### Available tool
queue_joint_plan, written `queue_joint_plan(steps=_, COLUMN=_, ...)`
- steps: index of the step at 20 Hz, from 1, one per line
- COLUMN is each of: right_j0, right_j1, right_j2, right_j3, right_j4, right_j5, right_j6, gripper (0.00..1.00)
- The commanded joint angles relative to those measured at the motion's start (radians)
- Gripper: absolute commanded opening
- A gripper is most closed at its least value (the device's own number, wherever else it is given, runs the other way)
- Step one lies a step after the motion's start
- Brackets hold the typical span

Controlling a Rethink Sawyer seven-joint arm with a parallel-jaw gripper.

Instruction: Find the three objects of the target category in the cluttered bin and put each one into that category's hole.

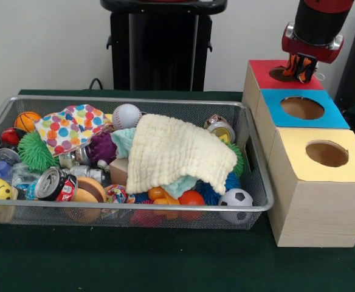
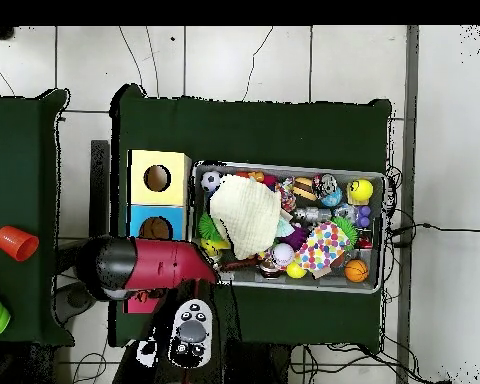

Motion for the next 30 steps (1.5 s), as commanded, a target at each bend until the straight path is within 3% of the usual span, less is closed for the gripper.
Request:
queue_joint_plan(steps=1, right_j0=-0.022, right_j1=0.063, right_j2=0.036, right_j3=0.124, right_j4=0.053, right_j5=-0.148, right_j6=0.197, gripper=0.0)
queue_joint_plan(steps=12, right_j0=-0.057, right_j1=0.027, right_j2=0.039, right_j3=0.179, right_j4=0.072, right_j5=-0.175, right_j6=0.15, gripper=0.0)
queue_joint_plan(steps=13, right_j0=-0.063, right_j1=0.024, right_j2=0.042, right_j3=0.189, right_j4=0.073, right_j5=-0.186, right_j6=0.143, gripper=1.0)
queue_joint_plan(steps=25, right_j0=-0.148, right_j1=-0.001, right_j2=0.083, right_j3=0.25, right_j4=0.07, right_j5=-0.235, right_j6=0.081, gripper=1.0)
queue_joint_plan(steps=27, right_j0=-0.138, right_j1=-0.011, right_j2=0.061, right_j3=0.234, right_j4=0.057, right_j5=-0.206, right_j6=0.098, gripper=1.0)
queue_joint_plan(steps=30, right_j0=-0.149, right_j1=-0.019, right_j2=0.074, right_j3=0.254, right_j4=0.069, right_j5=-0.245, right_j6=0.109, gripper=1.0)
